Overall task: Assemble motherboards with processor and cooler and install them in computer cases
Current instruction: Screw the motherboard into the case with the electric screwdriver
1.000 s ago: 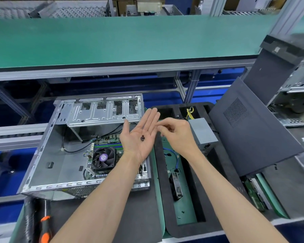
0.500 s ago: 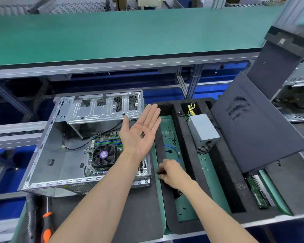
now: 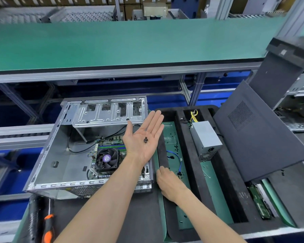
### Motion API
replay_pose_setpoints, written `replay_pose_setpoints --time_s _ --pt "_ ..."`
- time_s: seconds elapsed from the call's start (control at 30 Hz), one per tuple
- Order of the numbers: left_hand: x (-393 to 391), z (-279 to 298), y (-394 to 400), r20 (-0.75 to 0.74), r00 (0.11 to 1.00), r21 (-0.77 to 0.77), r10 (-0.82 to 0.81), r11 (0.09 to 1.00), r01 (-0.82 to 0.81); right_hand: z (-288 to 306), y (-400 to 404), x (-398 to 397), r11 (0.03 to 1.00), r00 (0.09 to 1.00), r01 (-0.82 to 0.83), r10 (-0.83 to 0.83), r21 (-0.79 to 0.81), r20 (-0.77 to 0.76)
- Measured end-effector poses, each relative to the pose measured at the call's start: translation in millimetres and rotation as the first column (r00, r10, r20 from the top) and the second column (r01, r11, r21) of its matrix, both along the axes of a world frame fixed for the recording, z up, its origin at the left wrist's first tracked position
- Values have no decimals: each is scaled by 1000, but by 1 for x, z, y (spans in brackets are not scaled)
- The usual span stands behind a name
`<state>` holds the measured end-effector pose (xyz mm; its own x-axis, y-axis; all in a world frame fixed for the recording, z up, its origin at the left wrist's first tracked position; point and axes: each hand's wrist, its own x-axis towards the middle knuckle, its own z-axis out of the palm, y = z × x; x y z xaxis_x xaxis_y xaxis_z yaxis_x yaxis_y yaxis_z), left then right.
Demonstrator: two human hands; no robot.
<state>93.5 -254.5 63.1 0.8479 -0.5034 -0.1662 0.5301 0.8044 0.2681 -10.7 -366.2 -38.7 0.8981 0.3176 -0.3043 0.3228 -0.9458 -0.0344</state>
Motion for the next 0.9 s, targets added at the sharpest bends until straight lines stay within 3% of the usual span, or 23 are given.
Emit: replay_pose_setpoints --time_s 0.17,0.27,0.67,0.77,0.83,0.9 --pt "0 1 0 -4 1000 -2 1 1000 -1 13 -10 8 958 984 176 -161 225 -82" --pt "0 1 -1 -6 1000 -2 7 1000 -7 17 -17 9 937 980 199 -188 287 -66" --pt "1 1 -1 0 1000 13 0 1000 0 10 5 0 997 997 73 -73 36 3" --pt "0 1 -1 3 1000 12 2 1000 -2 12 5 0 991 992 118 -115 70 -42" --pt "1 1 -1 2 1000 14 4 1000 -4 23 0 6 907 949 315 -303 280 -88" --pt "2 0 -1 -2 1000 21 2 1000 -2 42 -7 17 694 854 476 -512 541 -95"
